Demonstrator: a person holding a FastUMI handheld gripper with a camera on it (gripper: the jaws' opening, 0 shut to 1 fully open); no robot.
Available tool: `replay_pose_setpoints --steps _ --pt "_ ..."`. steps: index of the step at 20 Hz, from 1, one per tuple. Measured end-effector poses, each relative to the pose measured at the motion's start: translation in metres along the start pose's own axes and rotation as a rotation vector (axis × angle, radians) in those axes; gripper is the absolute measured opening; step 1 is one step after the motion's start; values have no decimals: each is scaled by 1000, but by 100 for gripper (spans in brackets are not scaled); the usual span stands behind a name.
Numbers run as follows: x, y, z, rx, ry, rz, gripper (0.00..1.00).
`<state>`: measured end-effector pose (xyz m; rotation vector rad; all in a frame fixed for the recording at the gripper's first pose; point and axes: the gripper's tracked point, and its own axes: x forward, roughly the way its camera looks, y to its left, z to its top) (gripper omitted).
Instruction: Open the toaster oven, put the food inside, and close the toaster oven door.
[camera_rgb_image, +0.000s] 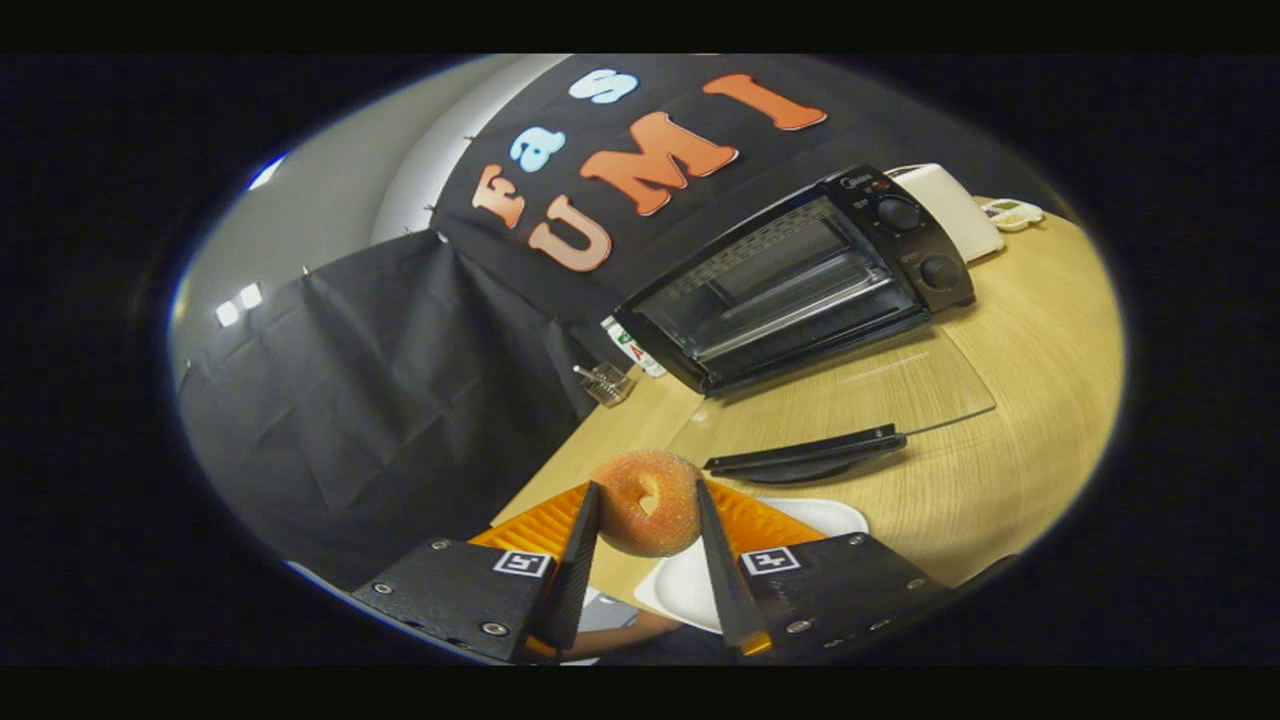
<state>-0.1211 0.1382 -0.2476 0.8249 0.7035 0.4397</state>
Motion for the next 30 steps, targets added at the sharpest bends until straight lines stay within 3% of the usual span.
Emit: replay_pose_setpoints --steps 10,17,30 --pt "54 -2 82 200 -150 76 54" --pt "97 -31 121 273 -189 18 54" --pt "169 -87 158 233 -219 -126 54"
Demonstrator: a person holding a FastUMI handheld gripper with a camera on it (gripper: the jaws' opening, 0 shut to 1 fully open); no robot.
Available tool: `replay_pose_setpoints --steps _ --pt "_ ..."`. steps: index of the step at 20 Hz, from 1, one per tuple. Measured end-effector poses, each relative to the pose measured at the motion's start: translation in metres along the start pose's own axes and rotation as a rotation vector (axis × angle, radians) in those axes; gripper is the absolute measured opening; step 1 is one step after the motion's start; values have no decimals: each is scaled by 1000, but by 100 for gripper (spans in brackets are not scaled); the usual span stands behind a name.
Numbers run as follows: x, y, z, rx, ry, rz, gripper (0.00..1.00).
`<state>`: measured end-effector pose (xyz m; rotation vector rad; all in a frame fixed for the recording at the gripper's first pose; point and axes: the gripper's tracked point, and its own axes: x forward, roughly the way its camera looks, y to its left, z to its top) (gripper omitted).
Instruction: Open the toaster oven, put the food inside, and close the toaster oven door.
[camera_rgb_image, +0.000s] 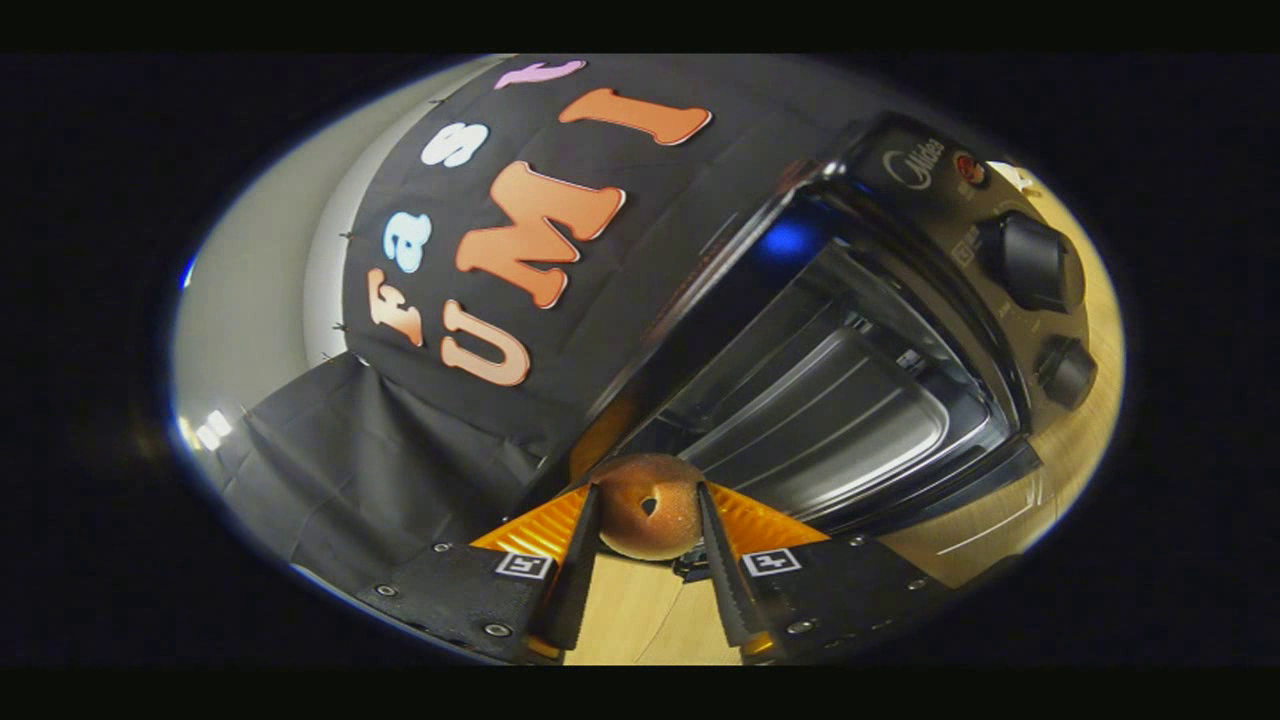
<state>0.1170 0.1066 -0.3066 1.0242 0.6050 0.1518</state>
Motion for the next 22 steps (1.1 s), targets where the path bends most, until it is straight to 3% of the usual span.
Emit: replay_pose_setpoints --steps 12,19,22 --pt "29 -18 12 -344 -111 -155 54" --pt "29 -24 14 -542 -134 -235 77" --pt "23 -23 19 -634 -162 -254 82"
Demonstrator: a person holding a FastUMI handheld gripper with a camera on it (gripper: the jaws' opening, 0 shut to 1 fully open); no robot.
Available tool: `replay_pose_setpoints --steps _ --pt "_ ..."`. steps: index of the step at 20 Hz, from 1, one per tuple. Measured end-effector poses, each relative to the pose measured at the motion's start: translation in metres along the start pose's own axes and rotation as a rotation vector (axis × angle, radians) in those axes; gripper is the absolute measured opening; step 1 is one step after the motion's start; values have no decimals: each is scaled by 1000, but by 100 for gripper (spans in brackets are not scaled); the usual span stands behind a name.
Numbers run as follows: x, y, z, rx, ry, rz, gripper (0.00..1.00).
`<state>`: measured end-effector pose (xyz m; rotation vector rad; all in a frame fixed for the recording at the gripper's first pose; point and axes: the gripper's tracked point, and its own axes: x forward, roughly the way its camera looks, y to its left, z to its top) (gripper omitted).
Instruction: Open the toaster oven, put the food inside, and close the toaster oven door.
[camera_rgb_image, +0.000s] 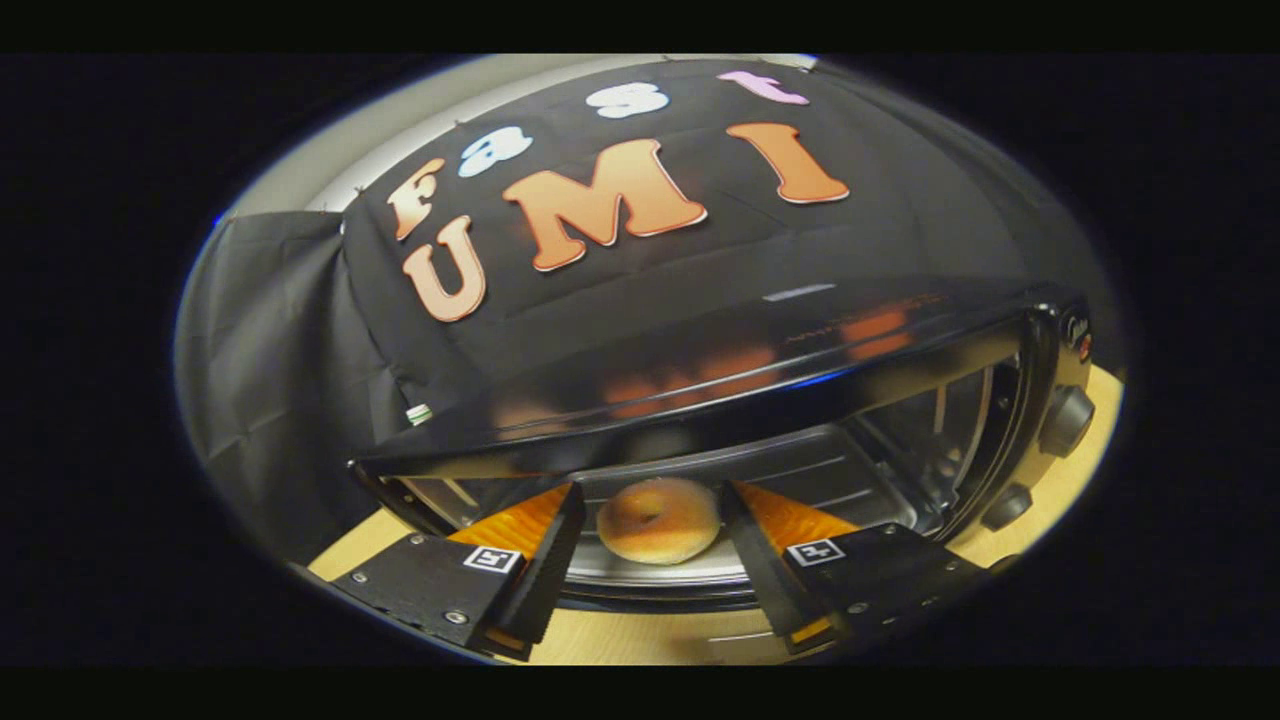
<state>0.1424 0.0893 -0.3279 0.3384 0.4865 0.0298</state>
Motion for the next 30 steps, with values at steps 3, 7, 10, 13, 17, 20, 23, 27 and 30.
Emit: replay_pose_setpoints --steps 3,7,10,13,17,20,23,27,30 --pt "-13 1 2 -52 -3 2 84" --pt "-48 2 6 -159 -8 5 87" --pt "-76 5 7 -165 -13 21 89" --pt "-111 4 21 -170 -54 38 89" --pt "-157 8 34 -195 -110 64 89" --pt "-191 9 46 -252 -145 77 90" --pt "-227 11 66 -274 -198 90 92" --pt "-259 8 87 -292 -258 79 92" --pt "-276 3 98 -311 -284 67 93"
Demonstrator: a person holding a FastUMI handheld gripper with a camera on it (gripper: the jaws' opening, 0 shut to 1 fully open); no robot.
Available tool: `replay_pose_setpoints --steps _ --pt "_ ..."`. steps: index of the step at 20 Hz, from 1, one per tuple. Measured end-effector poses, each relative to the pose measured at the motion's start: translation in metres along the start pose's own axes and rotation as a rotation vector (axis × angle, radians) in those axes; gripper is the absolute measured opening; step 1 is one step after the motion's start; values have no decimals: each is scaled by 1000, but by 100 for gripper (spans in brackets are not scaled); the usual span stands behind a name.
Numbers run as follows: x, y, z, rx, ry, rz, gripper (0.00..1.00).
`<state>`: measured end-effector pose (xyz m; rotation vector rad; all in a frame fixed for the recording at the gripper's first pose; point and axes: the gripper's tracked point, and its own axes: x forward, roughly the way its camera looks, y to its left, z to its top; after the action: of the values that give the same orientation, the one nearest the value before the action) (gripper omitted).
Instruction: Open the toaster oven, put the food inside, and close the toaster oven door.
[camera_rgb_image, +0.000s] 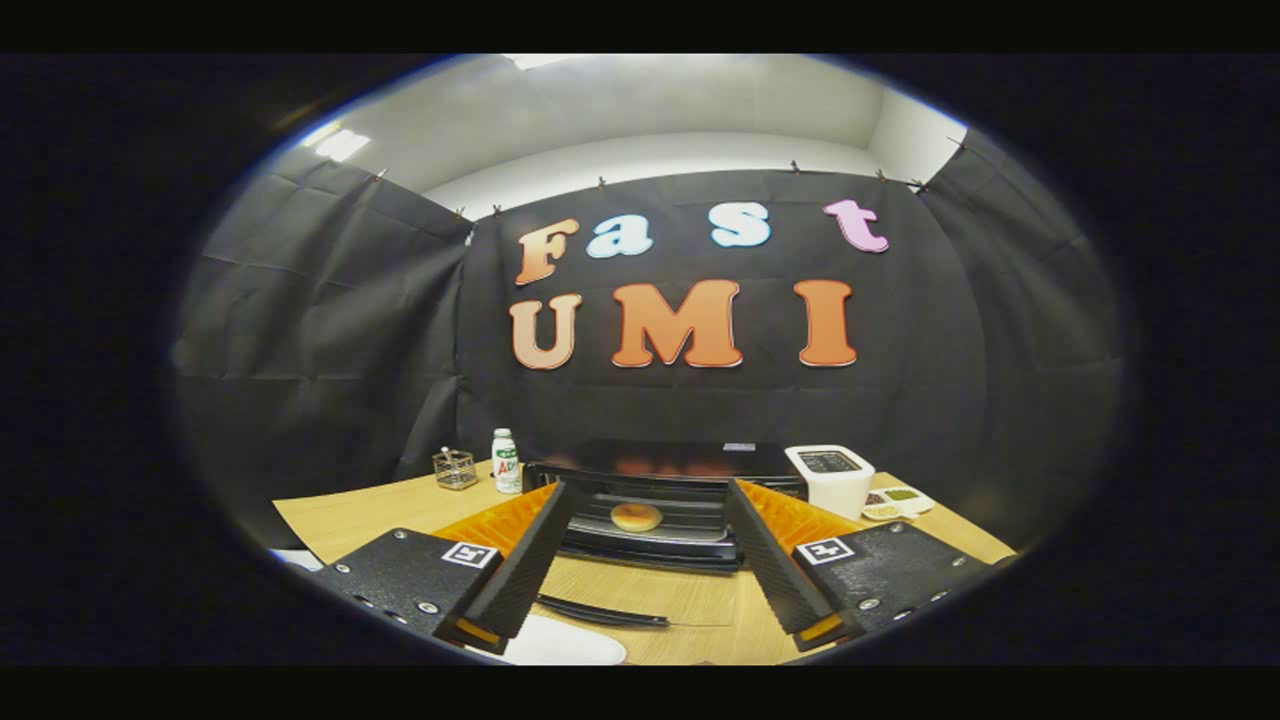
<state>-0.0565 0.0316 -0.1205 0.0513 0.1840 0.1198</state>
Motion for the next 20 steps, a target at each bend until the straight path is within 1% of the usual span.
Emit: replay_pose_setpoints --steps 3,6,13,19,20 --pt "-13 -4 10 14 -14 -1 93" --pt "-17 -7 -3 25 19 -9 93" --pt "-21 13 -71 61 161 30 93" --pt "-20 17 -156 95 345 10 94" --pt "-21 18 -163 113 382 17 94"
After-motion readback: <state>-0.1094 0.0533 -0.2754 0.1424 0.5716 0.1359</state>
